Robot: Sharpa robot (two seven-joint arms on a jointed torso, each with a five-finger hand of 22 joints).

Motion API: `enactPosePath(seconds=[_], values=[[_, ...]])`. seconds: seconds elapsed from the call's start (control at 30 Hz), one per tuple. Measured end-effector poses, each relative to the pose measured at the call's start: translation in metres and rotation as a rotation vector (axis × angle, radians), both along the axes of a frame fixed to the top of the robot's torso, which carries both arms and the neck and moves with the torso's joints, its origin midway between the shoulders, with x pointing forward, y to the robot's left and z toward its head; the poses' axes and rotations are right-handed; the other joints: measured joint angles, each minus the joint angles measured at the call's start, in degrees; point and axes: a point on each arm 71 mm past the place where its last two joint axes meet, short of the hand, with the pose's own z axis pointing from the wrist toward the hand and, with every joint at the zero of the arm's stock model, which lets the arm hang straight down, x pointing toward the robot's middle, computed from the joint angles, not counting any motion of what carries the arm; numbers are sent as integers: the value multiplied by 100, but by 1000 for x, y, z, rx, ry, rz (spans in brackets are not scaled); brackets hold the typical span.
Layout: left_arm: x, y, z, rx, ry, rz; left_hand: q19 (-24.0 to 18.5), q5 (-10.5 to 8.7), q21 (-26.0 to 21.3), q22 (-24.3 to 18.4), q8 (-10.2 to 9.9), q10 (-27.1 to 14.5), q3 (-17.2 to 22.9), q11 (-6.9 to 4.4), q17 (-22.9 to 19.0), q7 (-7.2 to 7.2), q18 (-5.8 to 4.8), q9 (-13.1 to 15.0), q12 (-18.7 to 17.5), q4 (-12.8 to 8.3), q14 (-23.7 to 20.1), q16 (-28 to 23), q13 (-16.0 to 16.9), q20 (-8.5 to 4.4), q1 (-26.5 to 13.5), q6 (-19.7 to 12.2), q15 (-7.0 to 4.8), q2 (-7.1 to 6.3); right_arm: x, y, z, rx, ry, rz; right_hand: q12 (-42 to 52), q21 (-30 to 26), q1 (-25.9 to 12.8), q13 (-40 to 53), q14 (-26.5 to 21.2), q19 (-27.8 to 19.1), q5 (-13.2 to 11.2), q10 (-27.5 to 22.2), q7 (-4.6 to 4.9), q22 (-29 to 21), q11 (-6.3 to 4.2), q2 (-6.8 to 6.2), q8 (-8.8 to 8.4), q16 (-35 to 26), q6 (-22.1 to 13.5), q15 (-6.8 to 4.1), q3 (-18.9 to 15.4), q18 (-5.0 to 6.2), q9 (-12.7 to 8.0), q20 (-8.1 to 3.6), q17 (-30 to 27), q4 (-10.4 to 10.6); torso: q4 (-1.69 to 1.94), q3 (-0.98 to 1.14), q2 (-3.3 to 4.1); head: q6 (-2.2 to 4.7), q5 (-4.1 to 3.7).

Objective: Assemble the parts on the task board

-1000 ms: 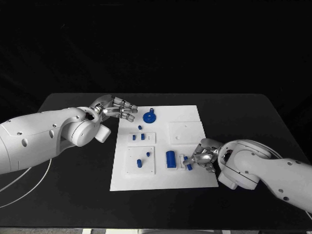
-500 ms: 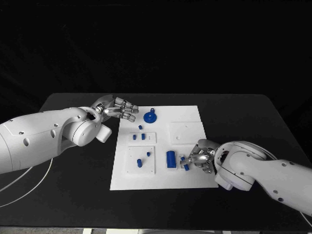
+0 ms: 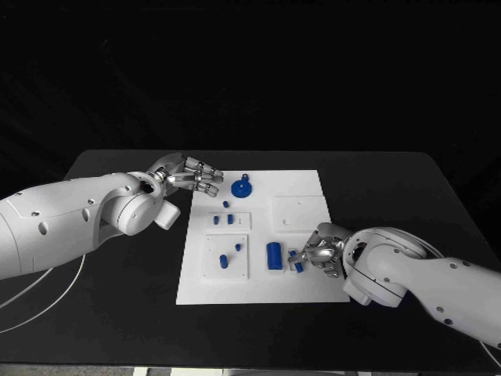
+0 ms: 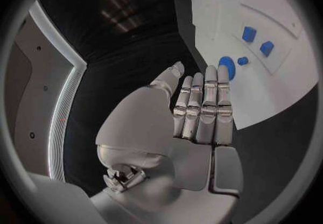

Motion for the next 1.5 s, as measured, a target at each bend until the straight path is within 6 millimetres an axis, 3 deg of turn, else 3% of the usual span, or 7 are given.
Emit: enactPosePath(seconds=[0.23, 0.37, 0.67, 0.8, 0.87, 1.33, 1.5], values=[[0, 0, 0, 1, 3, -1, 1, 0, 0, -49, 0, -2, -22, 2, 4, -15, 0, 0, 0, 23, 0, 0, 0, -1, 0, -15, 0, 0, 2, 1, 0, 0, -4, -2, 0, 0, -47, 7, -6, 0, 78, -1, 0, 0, 1, 41, -17, 0, 0, 6, -33, 0, -5, 0, -2, -33, 0, -1, 0, -4, 9], [0, 0, 0, 1, 5, -1, 21, 0, 0, -94, 0, -21, -23, 21, 5, -15, 0, 0, 0, 22, 0, 0, 0, -21, 0, -15, 0, 0, 3, 0, 0, -2, -3, -4, 0, 0, -187, 11, -7, 0, -12, -1, 1, 0, 2, -67, -10, -27, 1, 7, -107, 1, 4, 0, -20, 14, 0, -4, 0, -4, 15], [0, 0, -1, 2, 8, -2, 21, 0, 0, -93, 0, -21, -22, 21, 4, -15, 0, 0, 0, 22, 0, 0, 0, -21, 0, -15, 0, 0, 5, 0, -2, -6, -1, -8, -52, -28, -348, 11, -8, 0, -116, 2, 2, 0, -2, -581, 25, -27, 4, 8, -700, 0, 9, 0, -25, 1021, 0, -4, -1, -1, 21], [0, 0, -1, 3, 9, -3, 21, 0, 0, -147, 0, -21, -35, 21, 4, -15, 0, 0, 0, 66, 0, 0, 0, -21, 0, -14, 0, 0, 5, 0, -2, -7, -1, -7, -77, -28, -41, 38, -9, 0, -116, 2, 2, 0, -2, -787, 25, -49, 5, 8, -962, 0, 8, 0, -15, 1638, 0, -3, -1, -5, 29], [0, 0, -1, 3, 10, -3, 21, 0, 0, -150, 0, -21, -35, 21, 4, -14, 0, 0, 0, 66, 0, 0, 0, -21, 0, -14, 0, 0, 5, 0, -2, -8, 0, -6, -89, -28, 40, 42, -8, 0, -116, 2, 2, 0, -1, -842, 26, -49, 5, 8, -1027, 0, 5, 0, -5, 1790, 0, -3, -1, -9, 35], [0, 1, -1, 5, 13, -4, 21, 0, 0, -181, 0, -21, -35, 21, 4, -12, 0, 0, 0, 66, 0, 0, 0, -21, 0, -12, 0, 0, 5, -1, -2, -10, 0, -5, -89, -50, 93, 60, -9, 0, -116, 1, 2, 0, -2, -788, 25, -78, 5, 9, -1056, 0, -10, 0, 0, 1753, -2, 2, -1, -32, 59], [0, 1, -1, 5, 15, -5, 20, 0, 0, -189, 0, -21, -35, 21, 3, -12, 0, 0, 0, 66, 0, 0, 0, -22, 0, -12, 0, 0, 5, -2, -3, -11, 1, -6, -141, -69, 525, 59, -9, 0, -116, 21, -1, 0, -24, -612, 6, -113, 8, 9, -768, 1, -2, 0, -7, 1310, -3, 2, -1, -33, 56]])
